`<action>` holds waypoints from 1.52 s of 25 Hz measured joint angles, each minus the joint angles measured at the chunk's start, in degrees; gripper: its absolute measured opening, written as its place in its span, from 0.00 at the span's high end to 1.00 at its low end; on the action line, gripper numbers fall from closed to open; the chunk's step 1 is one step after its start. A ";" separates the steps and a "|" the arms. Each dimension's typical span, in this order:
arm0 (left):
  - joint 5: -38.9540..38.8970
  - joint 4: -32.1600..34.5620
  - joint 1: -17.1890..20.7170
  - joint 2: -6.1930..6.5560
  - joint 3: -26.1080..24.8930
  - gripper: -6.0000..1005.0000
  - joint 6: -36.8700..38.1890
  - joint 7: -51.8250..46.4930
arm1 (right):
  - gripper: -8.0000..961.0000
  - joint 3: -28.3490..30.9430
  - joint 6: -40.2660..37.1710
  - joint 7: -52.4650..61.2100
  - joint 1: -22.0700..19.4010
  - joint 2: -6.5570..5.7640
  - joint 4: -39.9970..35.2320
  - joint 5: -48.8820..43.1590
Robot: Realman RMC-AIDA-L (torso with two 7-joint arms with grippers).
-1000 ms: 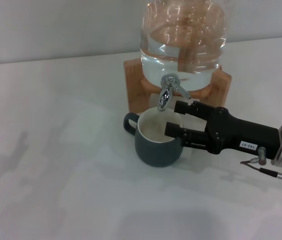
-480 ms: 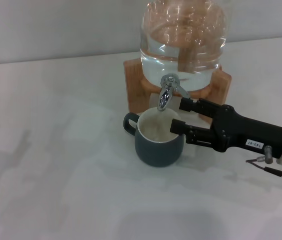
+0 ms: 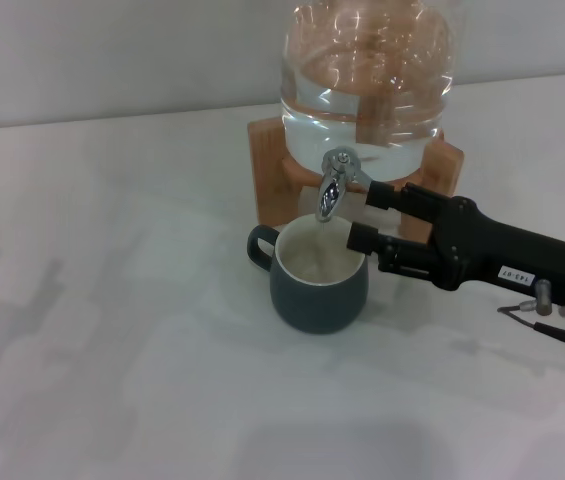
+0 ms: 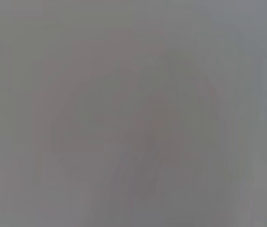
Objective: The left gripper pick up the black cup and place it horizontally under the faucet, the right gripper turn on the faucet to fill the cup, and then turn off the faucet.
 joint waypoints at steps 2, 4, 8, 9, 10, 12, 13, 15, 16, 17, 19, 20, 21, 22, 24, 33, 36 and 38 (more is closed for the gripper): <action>-0.01 0.00 -0.04 0.04 0.00 0.11 -0.14 -0.05 | 0.12 0.54 -0.07 -0.01 -0.05 -0.02 0.11 -0.03; -0.01 0.00 -0.06 0.04 0.00 0.11 -0.19 -0.07 | 0.12 0.93 -0.20 -0.18 -0.15 -0.08 0.19 -0.04; -0.01 0.00 -0.10 0.14 0.00 0.11 -0.42 -0.15 | 0.12 1.65 -0.48 -0.39 -0.30 -0.09 0.14 -0.09; -0.01 0.00 -0.13 0.14 0.01 0.11 -0.46 -0.16 | 0.12 2.02 -0.54 -0.46 -0.31 -0.09 0.22 -0.13; -0.01 0.00 -0.17 0.14 0.03 0.11 -0.50 -0.18 | 0.12 2.20 -0.62 -0.55 -0.32 -0.09 0.29 -0.13; -0.01 0.00 -0.22 0.14 0.07 0.11 -0.55 -0.22 | 0.12 2.55 -1.02 -0.67 -0.37 -0.09 0.43 -0.13; -0.01 0.01 -0.24 0.14 0.08 0.11 -0.56 -0.23 | 0.12 2.66 -1.17 -0.68 -0.38 -0.09 0.44 -0.13; -0.01 0.01 -0.33 0.14 0.10 0.11 -0.57 -0.25 | 0.12 3.01 -1.61 -0.70 -0.40 -0.09 0.47 -0.13; -0.01 0.01 -0.37 0.14 0.12 0.11 -0.57 -0.25 | 0.12 3.10 -1.83 -0.71 -0.41 -0.09 0.47 -0.13; -0.01 0.00 -0.40 0.15 0.12 0.11 -0.57 -0.28 | 0.12 3.16 -2.14 -0.71 -0.41 -0.09 0.47 -0.12; -0.01 0.00 -0.44 0.17 0.12 0.11 -0.57 -0.32 | 0.12 3.16 -2.61 -0.72 -0.41 -0.09 0.43 -0.11; -0.01 0.00 -0.46 0.18 0.11 0.11 -0.57 -0.35 | 0.12 3.16 -2.73 -0.72 -0.41 -0.09 0.37 -0.11; -0.01 0.00 -0.48 0.18 0.09 0.11 -0.56 -0.36 | 0.12 3.16 -2.68 -0.72 -0.41 -0.09 0.31 -0.11; -0.01 0.02 -0.51 0.19 0.07 0.11 -0.53 -0.36 | 0.12 3.16 -2.38 -0.71 -0.42 -0.12 0.23 -0.11; -0.01 0.03 -0.52 0.21 0.02 0.11 -0.32 -0.36 | 0.12 3.31 -0.46 -0.65 -0.49 -0.22 0.11 -0.10; -0.15 0.03 -1.26 0.41 0.00 0.11 1.33 -0.36 | 0.12 8.11 8.37 1.10 -1.97 -0.70 -0.54 -0.54; 0.19 0.02 -1.62 0.41 0.02 0.11 2.26 -0.37 | 0.12 11.06 7.53 0.83 -2.97 -1.62 -0.05 -1.14; 0.73 0.02 -1.87 0.59 0.02 0.11 3.15 -0.48 | 0.12 13.23 7.24 0.72 -3.76 -2.11 0.00 -1.62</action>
